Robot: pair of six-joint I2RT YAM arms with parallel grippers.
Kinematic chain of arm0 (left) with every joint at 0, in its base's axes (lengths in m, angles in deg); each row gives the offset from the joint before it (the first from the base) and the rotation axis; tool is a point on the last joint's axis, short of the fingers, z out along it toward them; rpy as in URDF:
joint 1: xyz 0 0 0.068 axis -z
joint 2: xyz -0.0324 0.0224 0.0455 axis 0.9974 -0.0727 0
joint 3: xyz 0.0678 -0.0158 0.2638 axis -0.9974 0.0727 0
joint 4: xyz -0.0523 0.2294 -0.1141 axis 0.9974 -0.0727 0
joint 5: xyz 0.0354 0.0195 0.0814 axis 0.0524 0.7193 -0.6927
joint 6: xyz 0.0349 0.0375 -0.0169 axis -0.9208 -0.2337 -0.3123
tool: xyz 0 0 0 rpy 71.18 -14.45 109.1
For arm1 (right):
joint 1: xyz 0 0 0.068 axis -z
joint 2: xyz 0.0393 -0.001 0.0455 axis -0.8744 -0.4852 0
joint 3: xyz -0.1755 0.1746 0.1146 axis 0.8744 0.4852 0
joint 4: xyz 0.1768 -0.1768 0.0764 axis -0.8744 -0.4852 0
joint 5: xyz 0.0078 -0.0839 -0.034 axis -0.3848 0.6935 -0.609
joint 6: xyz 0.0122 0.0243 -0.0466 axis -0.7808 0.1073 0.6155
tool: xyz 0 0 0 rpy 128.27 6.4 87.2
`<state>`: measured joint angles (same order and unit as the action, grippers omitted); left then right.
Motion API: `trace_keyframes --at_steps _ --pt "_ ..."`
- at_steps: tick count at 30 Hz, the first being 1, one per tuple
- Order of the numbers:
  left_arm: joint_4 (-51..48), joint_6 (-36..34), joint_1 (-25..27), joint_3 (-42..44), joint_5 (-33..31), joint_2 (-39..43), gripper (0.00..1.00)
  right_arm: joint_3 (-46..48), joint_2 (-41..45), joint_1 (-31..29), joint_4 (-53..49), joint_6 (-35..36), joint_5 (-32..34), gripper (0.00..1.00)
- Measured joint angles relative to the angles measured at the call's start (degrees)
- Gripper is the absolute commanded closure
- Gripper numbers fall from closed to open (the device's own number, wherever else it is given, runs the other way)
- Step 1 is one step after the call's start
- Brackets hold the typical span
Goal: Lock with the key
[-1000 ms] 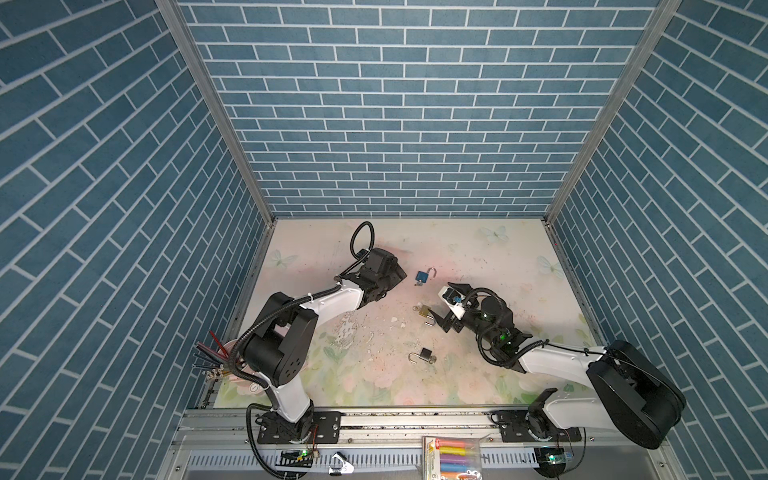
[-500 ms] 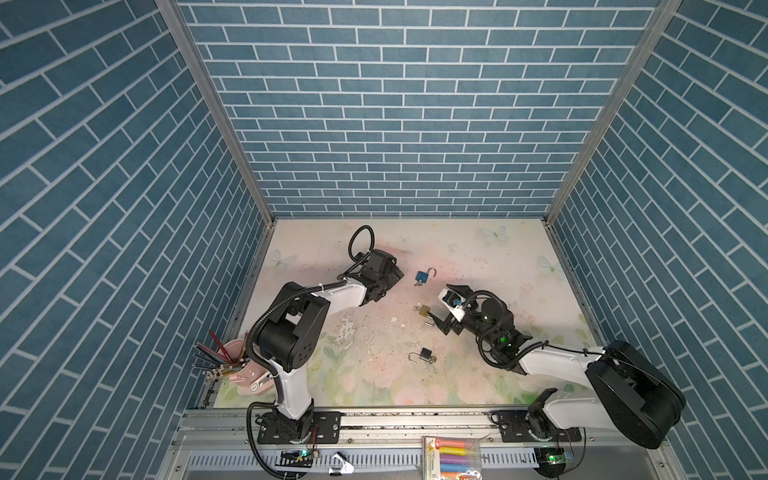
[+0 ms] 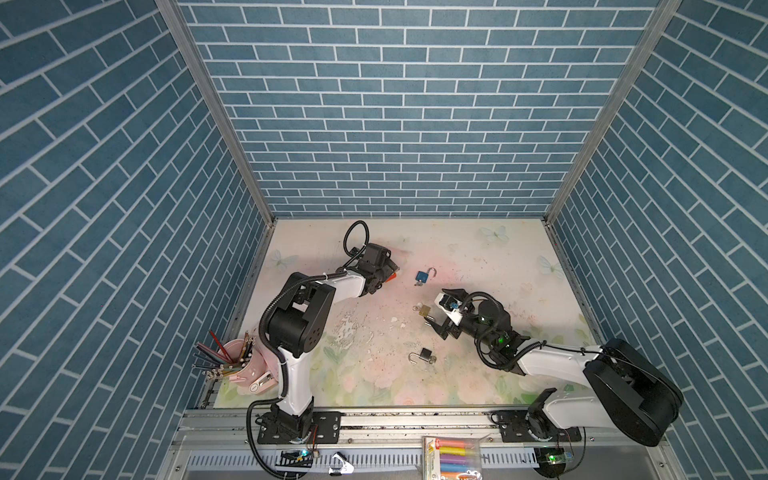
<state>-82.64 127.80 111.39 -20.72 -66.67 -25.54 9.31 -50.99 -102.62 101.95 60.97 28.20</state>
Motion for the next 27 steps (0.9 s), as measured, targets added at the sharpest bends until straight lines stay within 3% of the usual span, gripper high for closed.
trace_keyframes --at_steps 6,16,27 --pt "0.2 -1.1 -1.8 -3.8 -0.2 -2.9 0.12 0.0 0.2 0.0 -1.4 0.0 0.2 0.01" --pt "-5.1 -5.7 -3.8 -17.6 -1.9 -11.6 0.12 0.0 2.2 -1.5 -3.3 0.0 0.9 0.01" --pt "-29.3 -10.4 -3.7 -36.8 -6.7 -18.3 0.12 0.0 3.4 -2.5 -3.4 0.0 2.1 0.01"
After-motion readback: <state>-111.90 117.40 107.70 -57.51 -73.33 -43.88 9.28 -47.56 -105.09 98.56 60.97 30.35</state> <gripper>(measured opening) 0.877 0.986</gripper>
